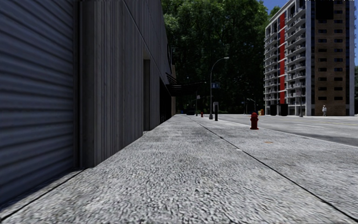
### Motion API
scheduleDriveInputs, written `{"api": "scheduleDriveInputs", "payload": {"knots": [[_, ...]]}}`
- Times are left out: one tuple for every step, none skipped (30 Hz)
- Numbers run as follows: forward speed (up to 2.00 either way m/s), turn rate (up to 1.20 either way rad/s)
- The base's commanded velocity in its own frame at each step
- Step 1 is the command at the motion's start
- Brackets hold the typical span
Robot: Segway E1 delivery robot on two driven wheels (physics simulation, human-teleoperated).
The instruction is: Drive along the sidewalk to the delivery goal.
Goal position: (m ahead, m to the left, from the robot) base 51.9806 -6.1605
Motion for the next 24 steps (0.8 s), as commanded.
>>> {"api": "scheduleDriveInputs", "payload": {"knots": [[2.0,0.0],[2.0,0.0],[2.0,0.0],[2.0,0.0],[2.0,0.0],[2.0,0.0],[2.0,0.0],[2.0,0.0],[2.0,0.0],[2.0,0.0],[2.0,0.0],[2.0,0.0],[2.0,0.0],[2.0,0.0],[2.0,0.0],[2.0,0.0],[2.0,0.0],[2.0,0.0],[2.0,0.0],[2.0,0.0],[2.0,0.0],[2.0,0.0],[2.0,0.0],[2.0,0.0]]}}
